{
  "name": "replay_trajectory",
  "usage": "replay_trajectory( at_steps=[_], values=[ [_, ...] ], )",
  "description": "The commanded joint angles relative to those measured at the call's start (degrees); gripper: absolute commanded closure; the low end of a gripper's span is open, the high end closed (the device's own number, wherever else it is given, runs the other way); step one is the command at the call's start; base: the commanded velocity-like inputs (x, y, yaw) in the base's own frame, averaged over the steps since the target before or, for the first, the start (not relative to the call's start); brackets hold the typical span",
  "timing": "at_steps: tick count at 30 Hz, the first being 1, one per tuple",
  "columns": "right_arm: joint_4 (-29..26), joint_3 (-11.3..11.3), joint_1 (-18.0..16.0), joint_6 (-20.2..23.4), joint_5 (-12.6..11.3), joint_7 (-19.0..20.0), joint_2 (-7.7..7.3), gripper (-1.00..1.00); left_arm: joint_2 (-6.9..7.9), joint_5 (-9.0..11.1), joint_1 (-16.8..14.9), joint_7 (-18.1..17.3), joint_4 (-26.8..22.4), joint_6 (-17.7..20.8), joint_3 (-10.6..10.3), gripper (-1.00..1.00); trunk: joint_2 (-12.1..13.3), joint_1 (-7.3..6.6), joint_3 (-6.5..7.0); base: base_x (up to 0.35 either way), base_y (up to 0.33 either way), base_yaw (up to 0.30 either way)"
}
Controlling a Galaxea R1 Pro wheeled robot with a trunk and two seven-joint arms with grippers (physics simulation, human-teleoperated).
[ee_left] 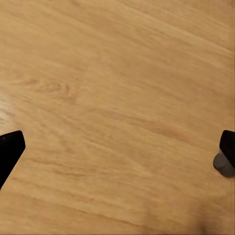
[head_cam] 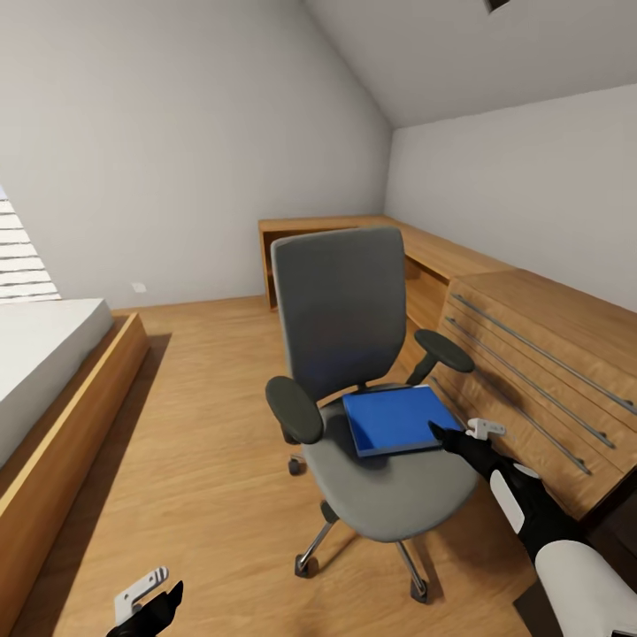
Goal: In the bedroom, organize the workspace by keeping the computer under the desk, ensuring the monitor is on the desk, placing the keyboard on the desk next to the monitor, placing the mouse on the desk next to the keyboard, moving the folder from the swivel chair onto the desk next to the mouse, stacking the notebook on top of the folder with the pen on top of the notebook, and positioning the swivel chair next to the desk.
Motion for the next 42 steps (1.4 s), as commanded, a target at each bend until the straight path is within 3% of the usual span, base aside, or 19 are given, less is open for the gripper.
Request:
replay_trajectory(
  at_steps=[1, 14, 39, 42],
  values=[
    [-0.1, -0.2, 0.0, 0.5, -0.6, 0.3, 0.03, -1.0, 0.01, 0.6, 0.0, 0.1, -0.1, 0.3, 0.0, -1.0, 0.0, 0.01, -0.05, 0.15, 0.031, 0.0],
    [0.0, -0.1, 0.0, 0.3, -0.7, 0.3, 0.08, -1.0, 0.0, 0.6, 0.0, 0.1, 0.0, 0.3, 0.0, -1.0, 0.0, 0.01, -0.05, 0.117, 0.006, 0.0],
    [2.1, -0.3, 0.0, 0.3, -0.3, 0.1, 0.02, -1.0, 0.09, 0.7, 0.0, 0.4, -0.1, 0.4, 0.0, -1.0, 0.0, 0.01, -0.05, 0.007, 0.0, 0.0],
    [2.7, -0.4, 0.0, 0.1, -0.3, 0.1, 0.01, -1.0, 0.09, 0.7, 0.0, 0.4, -0.1, 0.4, 0.1, -1.0, -1.2, 0.67, -0.59, 0.0, 0.0, 0.0]
  ],
)
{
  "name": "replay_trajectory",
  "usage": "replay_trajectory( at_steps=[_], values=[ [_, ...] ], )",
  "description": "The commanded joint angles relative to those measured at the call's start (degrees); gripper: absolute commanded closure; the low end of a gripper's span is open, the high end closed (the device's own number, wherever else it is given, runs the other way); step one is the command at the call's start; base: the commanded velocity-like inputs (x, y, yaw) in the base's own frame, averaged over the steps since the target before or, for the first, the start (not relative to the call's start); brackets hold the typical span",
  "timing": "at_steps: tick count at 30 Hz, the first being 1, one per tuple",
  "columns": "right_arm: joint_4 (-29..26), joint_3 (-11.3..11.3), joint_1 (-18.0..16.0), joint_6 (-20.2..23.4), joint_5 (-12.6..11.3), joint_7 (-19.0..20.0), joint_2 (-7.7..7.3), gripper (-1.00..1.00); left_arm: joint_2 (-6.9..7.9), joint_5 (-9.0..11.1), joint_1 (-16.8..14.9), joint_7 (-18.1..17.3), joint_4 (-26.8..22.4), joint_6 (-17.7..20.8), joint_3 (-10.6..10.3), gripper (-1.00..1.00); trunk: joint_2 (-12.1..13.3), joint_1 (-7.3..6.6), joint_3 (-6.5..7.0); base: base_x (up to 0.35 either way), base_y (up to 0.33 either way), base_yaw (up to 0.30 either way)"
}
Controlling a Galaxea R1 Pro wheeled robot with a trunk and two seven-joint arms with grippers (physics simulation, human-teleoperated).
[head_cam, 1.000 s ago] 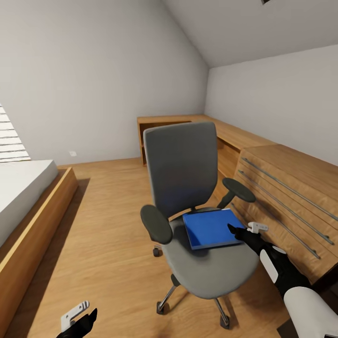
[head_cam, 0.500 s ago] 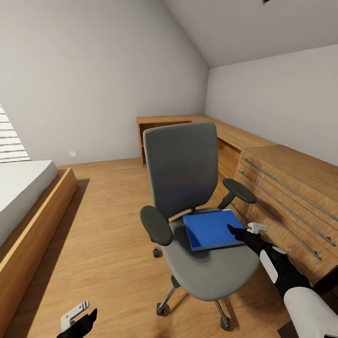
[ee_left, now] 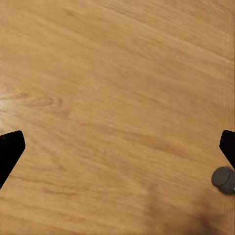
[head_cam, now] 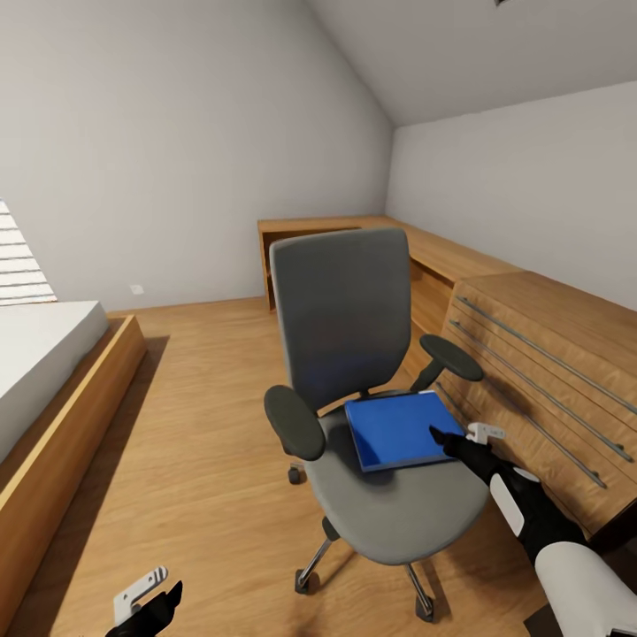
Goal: In the bedroom, organize the workspace by keeping the computer under the desk, ensuring the monitor is on the desk, placing the keyboard on the desk next to the monitor, placing the mouse on the desk next to the keyboard, moving the folder from the swivel chair onto the desk next to the mouse, stacking the notebook on top of the folder with the pen on top of the notebook, and positioning the swivel chair next to the desk.
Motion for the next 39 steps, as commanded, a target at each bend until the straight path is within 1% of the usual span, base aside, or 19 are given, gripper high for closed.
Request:
replay_trajectory(
  at_steps=[1, 5, 16, 17, 18, 20, 23, 27, 39],
  values=[
    [1.0, -0.2, 0.0, 0.4, -0.1, 0.2, 0.02, -1.0, 0.01, 0.6, 0.0, 0.2, -0.1, 0.3, 0.0, -1.0, -0.4, 0.23, -0.24, 0.0, 0.0, 0.0],
    [1.1, -0.2, 0.0, 0.4, -0.1, 0.2, 0.01, -1.0, 0.01, 0.6, 0.0, 0.1, -0.1, 0.3, -0.1, -1.0, -2.0, 1.1, -0.96, 0.0, 0.0, 0.0],
    [1.1, 0.0, 0.0, -0.3, -0.3, 1.1, -0.01, -1.0, 0.01, 0.6, 0.0, 0.1, -0.1, 0.3, 0.0, -1.0, -2.0, 1.1, -0.96, 0.0, 0.0, 0.0],
    [-0.7, 0.0, 0.0, -0.4, -0.6, 1.4, 0.32, -1.0, -0.32, 0.4, 0.0, 0.1, 0.0, 0.2, -0.1, -1.0, -2.0, 1.1, -0.95, 0.0, 0.0, 0.0],
    [-0.5, -0.1, 0.0, -0.3, -0.6, 1.3, 0.6, -1.0, -0.65, 0.4, 0.0, 0.1, 0.0, 0.2, -0.1, -1.0, -2.0, 1.1, -0.95, 0.0, 0.0, 0.0],
    [-0.5, -0.1, 0.0, -0.3, -0.7, 1.3, 0.61, -1.0, -1.27, 0.4, 0.0, 0.1, 0.0, 0.2, -0.1, -1.0, -2.0, 1.1, -0.95, 0.0, 0.0, 0.0],
    [-0.5, -0.1, 0.0, -0.2, -0.9, 1.1, 0.63, -1.0, -1.38, 0.4, 0.0, 0.1, 0.0, 0.2, -0.1, -1.0, -2.0, 1.1, -0.95, 0.0, 0.0, 0.0],
    [-0.5, -0.1, 0.0, -0.2, -1.1, 1.1, 1.35, -1.0, -2.01, 0.4, 0.0, 0.1, 0.0, 0.2, -0.2, -1.0, -2.0, 1.1, -0.95, 0.0, 0.0, 0.0],
    [-0.5, -0.1, 0.0, -0.2, -1.3, 1.1, 1.59, -1.0, -2.19, 0.4, 0.0, 0.1, 0.0, 0.2, -0.2, -1.0, -2.0, 1.1, -0.95, 0.0, 0.0, 0.0]
  ],
)
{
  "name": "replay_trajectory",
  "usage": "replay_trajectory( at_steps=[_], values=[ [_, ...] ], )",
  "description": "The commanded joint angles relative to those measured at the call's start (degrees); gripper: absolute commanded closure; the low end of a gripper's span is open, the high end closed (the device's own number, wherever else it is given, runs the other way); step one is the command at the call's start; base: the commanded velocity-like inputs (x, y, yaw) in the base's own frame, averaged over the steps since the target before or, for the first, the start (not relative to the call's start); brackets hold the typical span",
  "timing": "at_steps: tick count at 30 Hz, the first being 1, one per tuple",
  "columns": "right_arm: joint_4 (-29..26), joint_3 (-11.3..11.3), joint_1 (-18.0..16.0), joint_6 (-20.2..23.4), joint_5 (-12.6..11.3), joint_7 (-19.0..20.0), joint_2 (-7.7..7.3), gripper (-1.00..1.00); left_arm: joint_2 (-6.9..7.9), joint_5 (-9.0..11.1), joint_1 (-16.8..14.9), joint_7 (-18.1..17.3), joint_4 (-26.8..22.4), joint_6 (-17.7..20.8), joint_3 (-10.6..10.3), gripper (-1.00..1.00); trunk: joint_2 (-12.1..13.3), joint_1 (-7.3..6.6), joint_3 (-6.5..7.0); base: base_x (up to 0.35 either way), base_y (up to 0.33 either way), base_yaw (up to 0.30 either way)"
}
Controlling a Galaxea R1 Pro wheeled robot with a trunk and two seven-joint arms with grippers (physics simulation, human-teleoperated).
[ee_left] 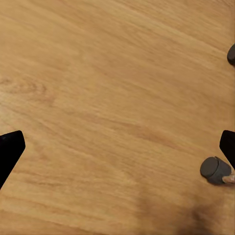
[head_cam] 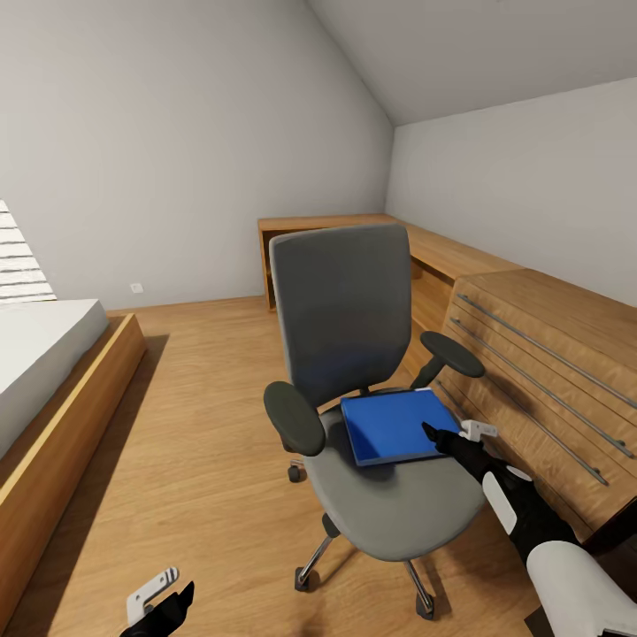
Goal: In the bedroom, organize the workspace by keeping the computer under the desk, ensuring the monitor is on the desk, placing the keyboard on the desk next to the monitor, placing the mouse on the desk next to the keyboard, moving the folder from the swivel chair onto the desk next to the mouse, stacking the notebook on top of the folder with the pen on top of the notebook, and positioning the swivel chair next to the desk.
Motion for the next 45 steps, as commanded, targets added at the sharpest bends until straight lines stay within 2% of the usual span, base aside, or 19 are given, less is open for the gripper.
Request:
replay_trajectory(
  at_steps=[1, 17, 18, 27, 40, 45],
  values=[
    [0.3, -0.1, 0.0, 0.5, -0.3, 0.3, 0.04, -1.0, 0.0, 0.6, 0.0, 0.1, -0.1, 0.3, 0.0, -1.0, 0.0, 0.0, -0.06, 0.0, 0.0, 0.0],
    [0.3, -0.1, 0.0, 0.5, -0.6, 0.5, 0.04, -1.0, 0.03, 0.7, 0.0, 0.1, -0.1, 0.3, 0.1, -1.0, 0.0, 0.0, -0.06, 0.0, 0.0, 0.0],
    [0.7, -0.1, 0.0, 0.5, 0.6, 0.8, 0.07, -1.0, 0.05, 0.7, 0.0, 0.1, -0.1, 0.3, 0.1, -1.0, 0.0, 0.0, -0.06, 0.0, 0.0, 0.0],
    [0.7, 0.0, 0.0, 0.7, 0.9, 3.4, 0.12, -1.0, 0.09, 0.7, 0.0, 0.1, -0.1, 0.3, 0.1, -1.0, 0.0, 0.0, -0.06, 0.0, 0.0, 0.0],
    [0.7, 0.2, 0.1, 0.7, 1.2, 3.9, -0.02, -1.0, 0.07, 0.7, 0.0, 0.1, -0.1, 0.3, 0.1, -1.0, 0.0, 0.0, -0.06, 0.0, 0.0, 0.0],
    [0.7, 0.2, 0.1, 0.7, 1.7, 7.1, -0.06, -1.0, 0.07, 0.7, 0.0, 0.1, -0.1, 0.3, 0.1, -1.0, 0.0, 0.0, -0.06, 0.0, 0.0, 0.0]
  ],
)
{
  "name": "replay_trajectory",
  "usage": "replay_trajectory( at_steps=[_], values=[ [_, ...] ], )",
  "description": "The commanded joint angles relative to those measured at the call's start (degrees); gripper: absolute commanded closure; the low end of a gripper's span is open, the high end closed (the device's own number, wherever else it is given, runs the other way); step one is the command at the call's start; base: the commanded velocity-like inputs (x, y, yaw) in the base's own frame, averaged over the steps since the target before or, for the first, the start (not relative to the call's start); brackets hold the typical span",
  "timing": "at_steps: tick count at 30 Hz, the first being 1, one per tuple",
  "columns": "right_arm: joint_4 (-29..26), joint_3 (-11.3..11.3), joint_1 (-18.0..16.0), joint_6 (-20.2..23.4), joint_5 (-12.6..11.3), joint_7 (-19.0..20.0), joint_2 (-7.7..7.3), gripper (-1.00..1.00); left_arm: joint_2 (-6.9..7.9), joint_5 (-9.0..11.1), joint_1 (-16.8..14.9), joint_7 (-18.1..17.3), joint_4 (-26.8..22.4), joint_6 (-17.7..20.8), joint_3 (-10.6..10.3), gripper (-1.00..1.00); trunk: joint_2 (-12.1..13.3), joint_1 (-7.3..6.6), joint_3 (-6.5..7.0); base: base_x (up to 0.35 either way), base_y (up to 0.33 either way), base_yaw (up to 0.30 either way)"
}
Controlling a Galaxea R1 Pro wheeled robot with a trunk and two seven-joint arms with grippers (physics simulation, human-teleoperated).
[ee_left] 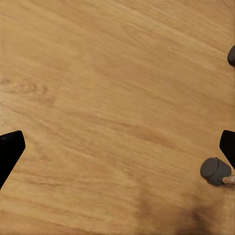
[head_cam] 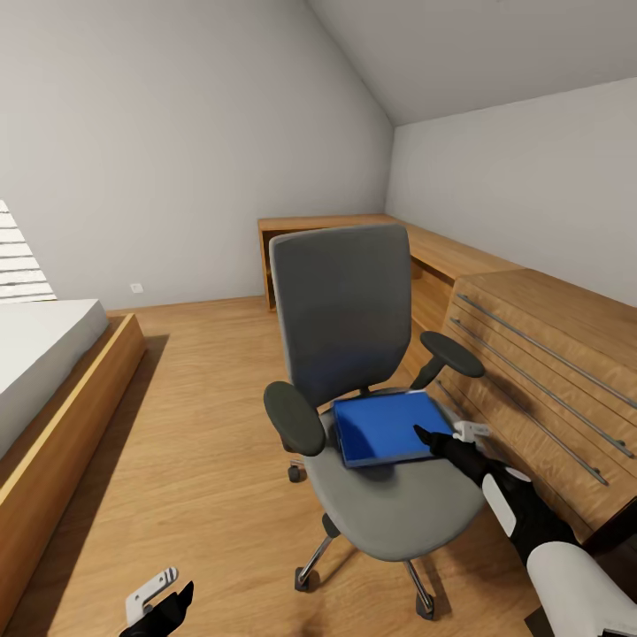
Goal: In the bedroom, organize the workspace by keeping the computer under the desk, ensuring the monitor is on the desk, placing the keyboard on the desk next to the monitor, placing the mouse on the desk next to the keyboard, moving the folder from the swivel chair onto the desk next to the mouse, stacking the notebook on top of the folder with the pen on top of the notebook, and positioning the swivel chair next to the desk.
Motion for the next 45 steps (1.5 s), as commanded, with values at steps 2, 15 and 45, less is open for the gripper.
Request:
replay_trajectory(
  at_steps=[2, 15, 45],
  values=[
    [0.1, -0.1, 0.0, 0.5, 0.9, 2.3, 0.01, -1.0, 0.01, 0.6, 0.0, 0.1, -0.1, 0.3, 0.0, -1.0, 0.0, 0.0, -0.06, 0.0, 0.0, 0.0],
    [0.2, -0.1, 0.0, 0.5, 3.6, 5.1, 0.02, -1.0, 0.0, 0.5, 0.0, 0.1, -0.1, 0.3, 0.0, -1.0, 0.0, 0.0, -0.06, 0.0, 0.0, 0.0],
    [0.2, -0.1, 0.0, 0.4, 3.7, 5.1, 0.0, -1.0, -0.06, 0.5, 0.0, 0.1, -0.1, 0.3, -0.1, -1.0, 0.0, 0.0, -0.06, -0.127, 0.0, 0.0]
  ],
)
